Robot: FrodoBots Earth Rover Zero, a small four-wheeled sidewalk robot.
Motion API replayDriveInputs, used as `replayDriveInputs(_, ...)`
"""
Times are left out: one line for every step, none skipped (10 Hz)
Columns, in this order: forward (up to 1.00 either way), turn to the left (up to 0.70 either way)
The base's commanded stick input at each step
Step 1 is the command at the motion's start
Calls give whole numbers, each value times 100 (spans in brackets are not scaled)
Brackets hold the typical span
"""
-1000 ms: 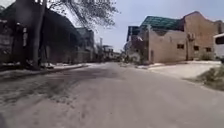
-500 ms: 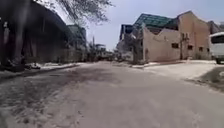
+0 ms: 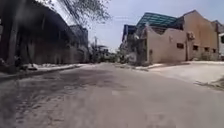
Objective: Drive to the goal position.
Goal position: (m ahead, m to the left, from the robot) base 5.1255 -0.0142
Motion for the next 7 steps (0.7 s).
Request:
replayDriveInputs(100, 0)
replayDriveInputs(100, 0)
replayDriveInputs(100, 0)
replayDriveInputs(100, 0)
replayDriveInputs(100, 0)
replayDriveInputs(100, 0)
replayDriveInputs(100, 0)
